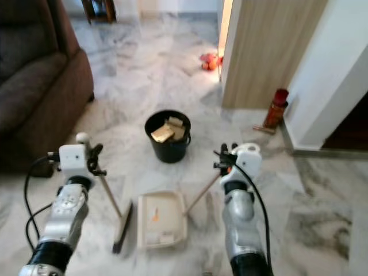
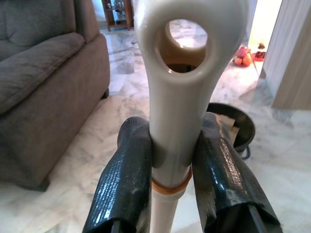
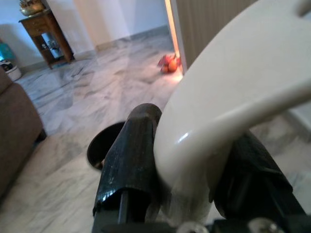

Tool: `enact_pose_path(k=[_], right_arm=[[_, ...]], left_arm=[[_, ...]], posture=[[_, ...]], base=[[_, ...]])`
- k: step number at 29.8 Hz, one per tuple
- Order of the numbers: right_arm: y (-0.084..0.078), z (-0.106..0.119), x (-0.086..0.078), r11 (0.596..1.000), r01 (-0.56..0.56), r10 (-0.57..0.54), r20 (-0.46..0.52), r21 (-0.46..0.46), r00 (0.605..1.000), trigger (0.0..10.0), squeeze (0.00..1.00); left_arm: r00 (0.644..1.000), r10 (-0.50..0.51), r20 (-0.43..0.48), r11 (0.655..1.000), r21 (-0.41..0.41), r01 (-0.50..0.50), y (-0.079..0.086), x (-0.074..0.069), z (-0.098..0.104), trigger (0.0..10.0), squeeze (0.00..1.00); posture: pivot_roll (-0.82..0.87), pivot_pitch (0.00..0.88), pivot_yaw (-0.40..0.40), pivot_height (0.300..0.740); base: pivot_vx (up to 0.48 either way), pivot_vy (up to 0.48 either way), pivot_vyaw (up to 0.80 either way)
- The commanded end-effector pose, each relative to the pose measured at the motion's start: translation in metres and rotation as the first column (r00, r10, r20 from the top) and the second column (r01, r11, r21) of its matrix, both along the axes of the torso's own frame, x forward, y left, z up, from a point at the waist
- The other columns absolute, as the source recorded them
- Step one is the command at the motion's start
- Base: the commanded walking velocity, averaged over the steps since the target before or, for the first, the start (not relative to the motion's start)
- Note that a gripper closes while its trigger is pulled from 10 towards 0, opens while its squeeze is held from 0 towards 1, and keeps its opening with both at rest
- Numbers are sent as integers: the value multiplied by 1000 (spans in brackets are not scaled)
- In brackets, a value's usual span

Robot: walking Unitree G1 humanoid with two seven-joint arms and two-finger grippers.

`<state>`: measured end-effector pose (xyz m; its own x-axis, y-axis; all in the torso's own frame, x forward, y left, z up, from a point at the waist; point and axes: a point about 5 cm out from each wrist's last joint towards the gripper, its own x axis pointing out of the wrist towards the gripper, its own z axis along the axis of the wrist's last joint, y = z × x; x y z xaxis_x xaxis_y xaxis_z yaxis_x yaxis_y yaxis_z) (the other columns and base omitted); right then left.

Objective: Sweep floor

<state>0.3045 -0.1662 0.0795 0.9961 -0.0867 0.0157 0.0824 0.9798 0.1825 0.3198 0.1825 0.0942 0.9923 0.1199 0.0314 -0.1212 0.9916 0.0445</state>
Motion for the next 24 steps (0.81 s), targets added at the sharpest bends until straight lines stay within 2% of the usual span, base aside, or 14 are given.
enact_pose_path(k=[1,19,24], right_arm=[[4,15,6,1000,-11,11,66,2,998,10000,0],[5,15,5,1000,-17,17,63,2,998,10000,0],[5,15,5,1000,-14,14,64,4,998,10000,0]], left_arm=[[1000,7,29,1000,15,-7,5,2,7,10000,0],[1000,4,28,1000,12,-4,5,2,7,10000,0],[999,0,33,1000,11,0,4,2,7,10000,0]], posture=[[-74,72,9,740],[-73,75,8,740],[-73,78,9,740]], base=[[375,0,0],[366,0,0],[0,0,0]])
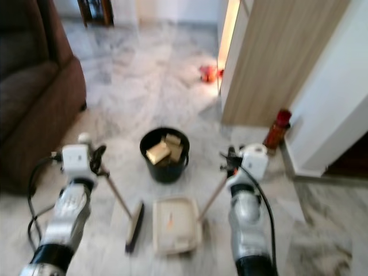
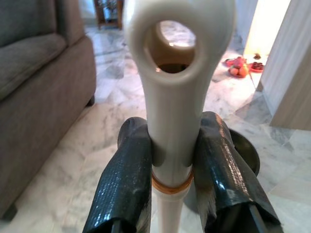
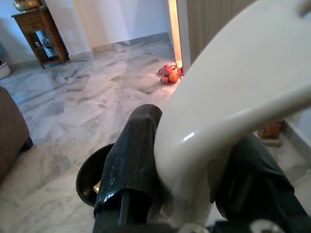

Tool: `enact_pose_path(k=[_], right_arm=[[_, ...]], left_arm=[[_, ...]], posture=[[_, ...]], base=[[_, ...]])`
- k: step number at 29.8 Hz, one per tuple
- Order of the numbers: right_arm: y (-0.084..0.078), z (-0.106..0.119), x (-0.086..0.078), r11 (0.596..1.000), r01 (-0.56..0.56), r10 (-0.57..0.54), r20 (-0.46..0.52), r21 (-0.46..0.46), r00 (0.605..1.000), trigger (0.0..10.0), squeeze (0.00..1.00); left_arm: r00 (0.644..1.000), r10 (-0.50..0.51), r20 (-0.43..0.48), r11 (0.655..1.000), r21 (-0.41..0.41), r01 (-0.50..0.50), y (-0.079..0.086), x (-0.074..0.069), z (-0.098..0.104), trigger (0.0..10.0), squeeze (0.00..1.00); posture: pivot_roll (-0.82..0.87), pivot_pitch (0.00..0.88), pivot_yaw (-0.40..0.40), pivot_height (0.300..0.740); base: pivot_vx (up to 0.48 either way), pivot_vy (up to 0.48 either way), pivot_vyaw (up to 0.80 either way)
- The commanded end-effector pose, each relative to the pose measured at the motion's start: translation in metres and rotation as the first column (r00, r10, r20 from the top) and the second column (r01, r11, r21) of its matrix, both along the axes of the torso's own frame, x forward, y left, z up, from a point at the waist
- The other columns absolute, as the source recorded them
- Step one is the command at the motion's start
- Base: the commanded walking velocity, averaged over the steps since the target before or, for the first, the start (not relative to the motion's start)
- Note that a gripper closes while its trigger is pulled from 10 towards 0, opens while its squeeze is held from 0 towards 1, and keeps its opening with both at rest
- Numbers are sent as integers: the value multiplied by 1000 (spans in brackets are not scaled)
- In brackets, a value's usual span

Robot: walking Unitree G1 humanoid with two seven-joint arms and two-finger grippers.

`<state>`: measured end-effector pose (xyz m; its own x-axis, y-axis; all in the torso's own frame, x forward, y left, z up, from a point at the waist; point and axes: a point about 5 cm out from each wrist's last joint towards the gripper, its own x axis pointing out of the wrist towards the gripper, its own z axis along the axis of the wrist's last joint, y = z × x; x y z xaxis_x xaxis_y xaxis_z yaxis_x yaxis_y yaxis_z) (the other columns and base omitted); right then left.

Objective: Sweep floor

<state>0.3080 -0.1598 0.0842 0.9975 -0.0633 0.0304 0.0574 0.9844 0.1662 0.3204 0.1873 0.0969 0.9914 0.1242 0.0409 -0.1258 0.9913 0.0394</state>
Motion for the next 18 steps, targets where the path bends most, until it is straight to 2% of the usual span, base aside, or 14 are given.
enact_pose_path(k=[1,13,18], right_arm=[[-2,10,2,1000,9,-11,51,23,999,10000,0],[-8,17,0,1000,29,-29,76,12,997,10000,0],[-12,29,-3,1000,28,-28,116,1,993,10000,0]], left_arm=[[1000,-3,21,1000,17,3,-1,1,5,10000,0],[1000,-2,14,1000,21,2,2,0,3,10000,0],[1000,-1,13,1000,23,1,2,1,3,10000,0]], posture=[[-73,78,9,740],[-72,80,9,740],[-75,83,11,740]], base=[[0,0,0],[0,0,0],[0,0,0]])
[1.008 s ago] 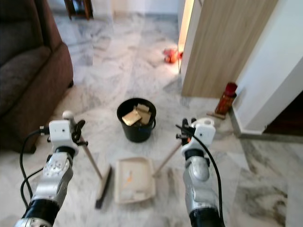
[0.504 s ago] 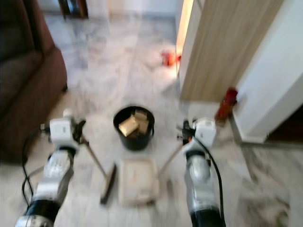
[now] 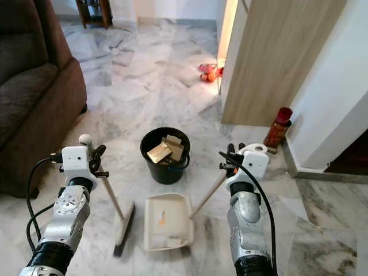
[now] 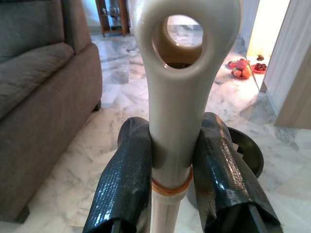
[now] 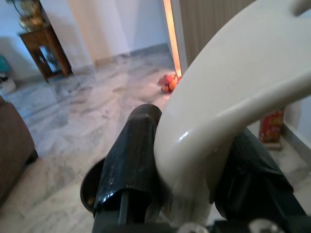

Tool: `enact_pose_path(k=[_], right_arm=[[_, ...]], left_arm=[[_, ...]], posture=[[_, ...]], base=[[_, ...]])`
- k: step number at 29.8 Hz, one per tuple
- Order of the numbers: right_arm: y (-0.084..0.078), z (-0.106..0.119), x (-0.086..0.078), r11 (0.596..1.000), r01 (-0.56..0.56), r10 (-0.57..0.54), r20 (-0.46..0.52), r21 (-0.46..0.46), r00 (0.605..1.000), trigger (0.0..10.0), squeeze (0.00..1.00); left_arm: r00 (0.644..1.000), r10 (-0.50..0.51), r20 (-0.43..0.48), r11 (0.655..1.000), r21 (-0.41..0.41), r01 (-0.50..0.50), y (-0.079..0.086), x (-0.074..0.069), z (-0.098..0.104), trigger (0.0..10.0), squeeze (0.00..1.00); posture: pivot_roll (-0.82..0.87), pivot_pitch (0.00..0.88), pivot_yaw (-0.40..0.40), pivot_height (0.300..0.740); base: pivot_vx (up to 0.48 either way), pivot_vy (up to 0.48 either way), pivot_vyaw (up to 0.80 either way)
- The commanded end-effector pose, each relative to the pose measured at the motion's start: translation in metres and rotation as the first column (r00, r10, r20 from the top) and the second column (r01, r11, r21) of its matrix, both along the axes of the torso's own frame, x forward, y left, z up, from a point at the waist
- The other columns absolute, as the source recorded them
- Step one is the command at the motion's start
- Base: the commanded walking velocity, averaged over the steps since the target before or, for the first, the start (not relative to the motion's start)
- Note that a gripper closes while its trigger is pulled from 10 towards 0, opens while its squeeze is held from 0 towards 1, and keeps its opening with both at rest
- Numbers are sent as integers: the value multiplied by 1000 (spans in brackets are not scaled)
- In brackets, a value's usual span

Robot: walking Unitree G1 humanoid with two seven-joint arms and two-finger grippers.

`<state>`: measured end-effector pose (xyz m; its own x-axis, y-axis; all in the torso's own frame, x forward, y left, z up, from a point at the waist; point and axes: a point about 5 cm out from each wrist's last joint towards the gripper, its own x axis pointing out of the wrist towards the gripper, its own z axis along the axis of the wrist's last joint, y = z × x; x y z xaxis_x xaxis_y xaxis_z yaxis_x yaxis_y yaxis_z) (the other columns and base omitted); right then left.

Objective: Sweep floor

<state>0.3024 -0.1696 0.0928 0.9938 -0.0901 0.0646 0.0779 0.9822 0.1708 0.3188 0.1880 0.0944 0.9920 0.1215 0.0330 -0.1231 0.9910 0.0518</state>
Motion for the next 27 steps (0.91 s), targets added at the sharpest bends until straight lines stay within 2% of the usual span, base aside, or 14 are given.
enact_pose_path(k=[1,6,14,15,23,27], right_arm=[[-3,23,3,1000,2,-2,90,-5,996,10000,0],[-7,40,-2,1000,14,-10,152,-23,988,10000,0],[-13,54,-11,999,24,-18,190,-29,982,10000,0],[-16,61,-17,999,23,-17,206,-30,978,10000,0],[-20,73,-32,999,26,-15,222,-47,975,10000,0],[-21,85,-36,999,42,-41,252,0,967,10000,0]], left_arm=[[1000,1,22,1000,12,-2,1,2,6,10000,0],[1000,1,19,1000,14,-1,2,2,5,10000,0],[1000,2,18,1000,15,-2,3,2,5,10000,0],[1000,2,18,1000,16,-2,3,2,5,10000,0],[1000,2,18,1000,17,-2,3,3,5,10000,0],[1000,0,18,1000,19,-1,4,3,5,10000,0]], posture=[[-75,83,11,740],[-75,84,13,740],[-76,84,14,740],[-77,84,14,740],[-79,82,17,740],[-79,80,18,740]], base=[[0,0,0],[0,0,0],[0,0,0],[0,0,0],[0,0,0],[0,0,0]])
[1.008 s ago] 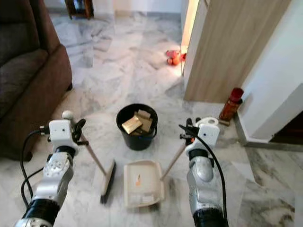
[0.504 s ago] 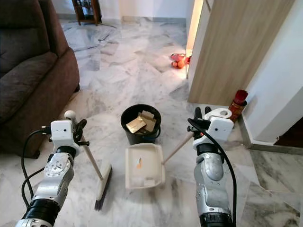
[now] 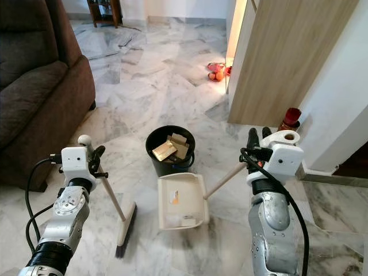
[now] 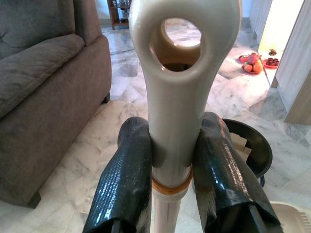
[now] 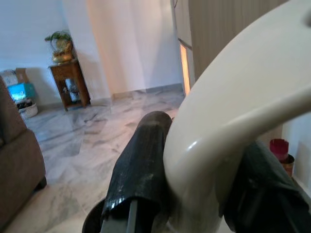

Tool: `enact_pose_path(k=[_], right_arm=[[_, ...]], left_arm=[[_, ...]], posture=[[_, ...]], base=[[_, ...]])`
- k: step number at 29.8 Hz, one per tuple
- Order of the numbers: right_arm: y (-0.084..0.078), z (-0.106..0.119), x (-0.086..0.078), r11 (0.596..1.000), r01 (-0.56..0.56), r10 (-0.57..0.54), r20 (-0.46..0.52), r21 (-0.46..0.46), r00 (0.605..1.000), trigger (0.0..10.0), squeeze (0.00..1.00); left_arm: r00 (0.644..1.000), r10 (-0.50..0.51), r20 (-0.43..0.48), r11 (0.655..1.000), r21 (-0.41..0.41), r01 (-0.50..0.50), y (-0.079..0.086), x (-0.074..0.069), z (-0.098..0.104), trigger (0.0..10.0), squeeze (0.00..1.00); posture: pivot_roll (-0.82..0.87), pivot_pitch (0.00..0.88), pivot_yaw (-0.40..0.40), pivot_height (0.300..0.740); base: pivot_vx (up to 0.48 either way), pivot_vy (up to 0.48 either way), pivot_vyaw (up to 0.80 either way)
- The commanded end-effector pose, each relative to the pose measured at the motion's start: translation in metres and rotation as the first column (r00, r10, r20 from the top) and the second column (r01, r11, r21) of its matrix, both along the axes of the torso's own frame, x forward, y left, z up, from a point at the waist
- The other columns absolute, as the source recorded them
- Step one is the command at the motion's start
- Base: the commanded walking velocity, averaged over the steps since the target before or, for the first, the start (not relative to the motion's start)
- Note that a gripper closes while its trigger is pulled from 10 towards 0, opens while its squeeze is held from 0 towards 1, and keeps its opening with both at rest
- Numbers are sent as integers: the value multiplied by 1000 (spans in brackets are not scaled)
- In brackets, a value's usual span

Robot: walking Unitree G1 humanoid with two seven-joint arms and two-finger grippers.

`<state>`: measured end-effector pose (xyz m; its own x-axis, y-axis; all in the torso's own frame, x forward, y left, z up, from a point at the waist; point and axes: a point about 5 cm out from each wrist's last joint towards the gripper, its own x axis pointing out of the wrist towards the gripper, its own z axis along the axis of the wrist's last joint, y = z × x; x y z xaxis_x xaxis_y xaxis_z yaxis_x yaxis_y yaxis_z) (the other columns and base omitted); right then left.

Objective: Sweep floor

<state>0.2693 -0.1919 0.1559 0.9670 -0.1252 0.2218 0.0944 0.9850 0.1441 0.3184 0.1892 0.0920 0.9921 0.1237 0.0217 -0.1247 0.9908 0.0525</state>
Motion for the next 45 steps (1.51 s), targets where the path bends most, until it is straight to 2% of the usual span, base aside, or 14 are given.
enact_pose_path(k=[1,7,15,24,39,45], right_arm=[[3,31,-3,1000,-10,6,125,27,992,10000,0],[13,60,-1,999,-37,28,209,38,977,10000,0],[17,79,2,998,-28,10,274,63,962,10000,0],[26,87,13,995,-45,16,295,91,955,10000,0],[27,93,20,994,-46,13,303,100,953,10000,0],[28,92,21,994,-50,18,298,101,954,10000,0]], left_arm=[[1000,-4,30,1000,23,3,2,4,7,10000,0],[999,-17,37,999,41,15,1,3,8,10000,0],[999,-14,39,999,46,12,2,2,7,10000,0],[999,-5,43,997,75,1,7,-4,4,10000,0],[992,49,113,991,116,-63,19,-17,14,10000,0],[991,58,121,990,117,-73,20,-16,15,10000,0]], posture=[[-80,80,18,740],[-77,76,20,740],[-77,69,21,740],[-70,58,23,740],[-72,56,18,740],[-70,60,16,740]], base=[[0,0,0],[0,0,0],[0,0,0],[0,0,0],[0,0,0],[0,0,0]])
